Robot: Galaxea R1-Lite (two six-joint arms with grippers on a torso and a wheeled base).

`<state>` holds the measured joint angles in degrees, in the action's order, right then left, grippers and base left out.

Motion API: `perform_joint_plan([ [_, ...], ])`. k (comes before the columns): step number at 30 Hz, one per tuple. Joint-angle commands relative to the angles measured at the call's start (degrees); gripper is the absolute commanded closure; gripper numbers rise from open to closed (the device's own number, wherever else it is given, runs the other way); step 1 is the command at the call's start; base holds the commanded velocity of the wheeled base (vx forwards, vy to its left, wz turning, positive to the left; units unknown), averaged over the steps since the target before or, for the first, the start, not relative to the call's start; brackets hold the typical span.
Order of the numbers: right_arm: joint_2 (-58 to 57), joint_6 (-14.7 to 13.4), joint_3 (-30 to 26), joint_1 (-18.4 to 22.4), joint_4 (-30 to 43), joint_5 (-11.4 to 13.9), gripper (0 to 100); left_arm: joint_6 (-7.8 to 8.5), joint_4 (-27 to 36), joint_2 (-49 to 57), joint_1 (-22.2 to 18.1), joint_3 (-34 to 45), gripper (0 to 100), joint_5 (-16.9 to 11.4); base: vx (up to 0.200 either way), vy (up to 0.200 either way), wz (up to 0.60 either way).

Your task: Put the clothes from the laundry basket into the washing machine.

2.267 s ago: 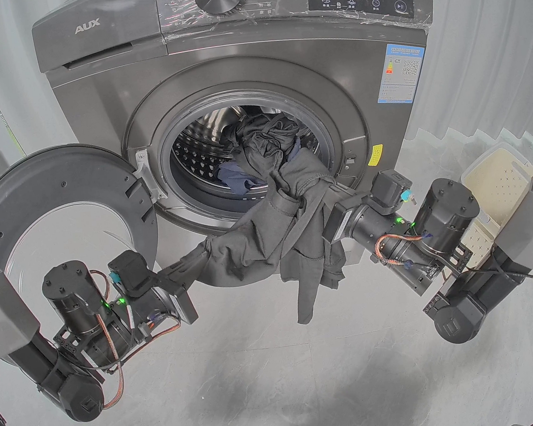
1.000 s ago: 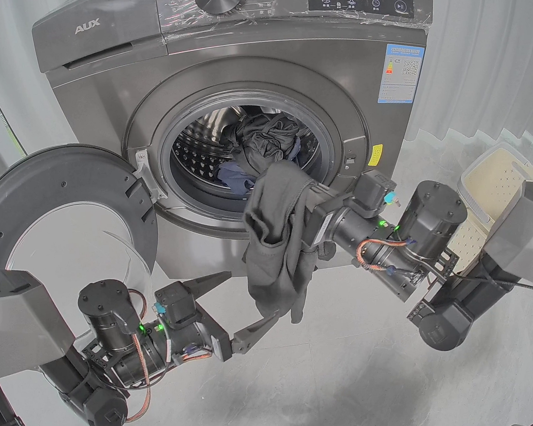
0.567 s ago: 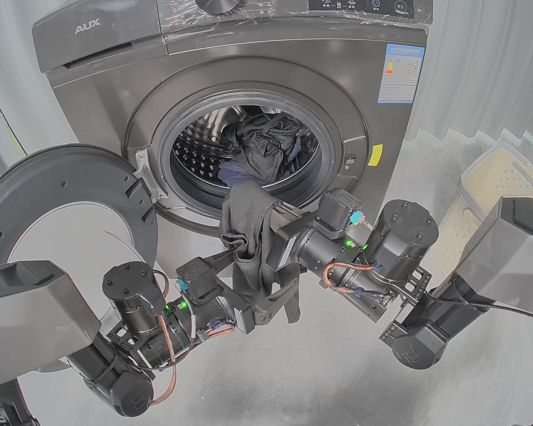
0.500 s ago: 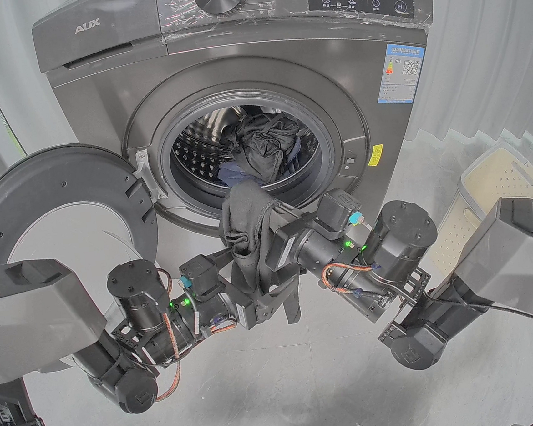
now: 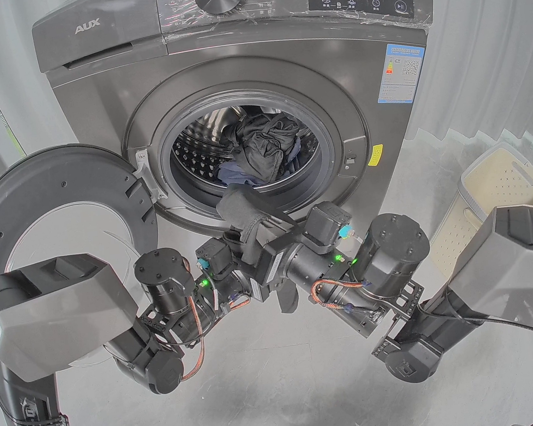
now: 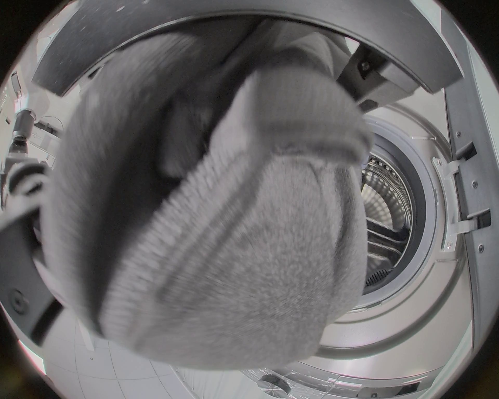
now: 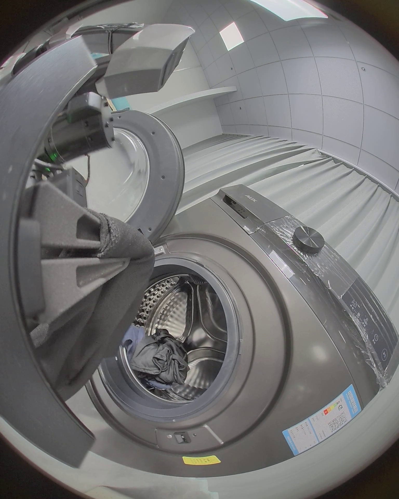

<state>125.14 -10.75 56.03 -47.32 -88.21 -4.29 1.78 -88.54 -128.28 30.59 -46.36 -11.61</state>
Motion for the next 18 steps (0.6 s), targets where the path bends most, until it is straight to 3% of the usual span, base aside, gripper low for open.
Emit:
perform_joint_plan([
  [1,0.11,-0.06,-0.57,-0.66,-0.03,-0.28,100,-0.64,0.03,-2.06,-0.44,-3.39,0,0.62,0.000,0.000,0.00],
  [13,-0.42,-0.59,-0.48,-1.10,-0.03,-1.33,100,-0.81,-0.05,-3.55,-1.23,-3.74,0,1.85,0.000,0.000,0.00],
  [14,-0.42,-0.59,-0.48,-1.10,-0.03,-1.33,100,-0.81,-0.05,-3.55,-1.23,-3.47,100,1.85,0.000,0.000,0.00],
  [18,-0.60,-0.76,-0.48,-0.66,-0.12,-1.33,100,-0.90,-0.05,-3.55,-1.05,-2.95,100,1.85,0.000,0.000,0.00],
])
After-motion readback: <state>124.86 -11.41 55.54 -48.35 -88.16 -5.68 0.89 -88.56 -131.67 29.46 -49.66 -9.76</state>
